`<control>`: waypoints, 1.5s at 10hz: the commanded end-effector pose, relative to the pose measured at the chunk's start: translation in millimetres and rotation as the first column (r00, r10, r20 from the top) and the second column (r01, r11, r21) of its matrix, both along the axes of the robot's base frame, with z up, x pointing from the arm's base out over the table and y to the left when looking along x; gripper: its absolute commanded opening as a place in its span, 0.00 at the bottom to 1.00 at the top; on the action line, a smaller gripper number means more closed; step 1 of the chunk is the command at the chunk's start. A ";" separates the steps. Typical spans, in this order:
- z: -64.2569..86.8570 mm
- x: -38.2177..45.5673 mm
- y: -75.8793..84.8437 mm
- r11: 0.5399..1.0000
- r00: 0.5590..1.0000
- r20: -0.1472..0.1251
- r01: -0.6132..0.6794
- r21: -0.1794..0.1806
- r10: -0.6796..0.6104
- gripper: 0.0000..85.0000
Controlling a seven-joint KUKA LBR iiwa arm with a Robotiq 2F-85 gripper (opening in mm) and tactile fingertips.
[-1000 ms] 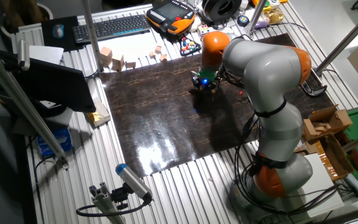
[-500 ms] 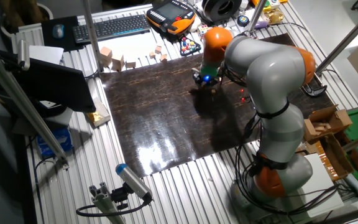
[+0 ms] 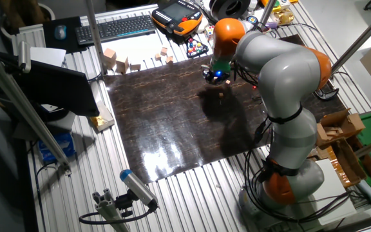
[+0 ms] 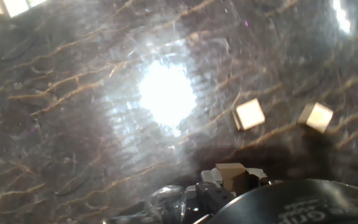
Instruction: Stack the blocks in a vertical line of five
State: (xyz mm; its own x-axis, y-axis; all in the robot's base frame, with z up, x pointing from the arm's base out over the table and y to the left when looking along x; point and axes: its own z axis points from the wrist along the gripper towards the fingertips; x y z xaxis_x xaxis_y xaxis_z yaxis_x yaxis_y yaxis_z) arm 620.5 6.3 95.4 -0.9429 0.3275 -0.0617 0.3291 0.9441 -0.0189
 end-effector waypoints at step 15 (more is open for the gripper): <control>-12.1 29.2 -32.2 0.968 0.968 -0.009 -0.252 0.018 0.252 0.01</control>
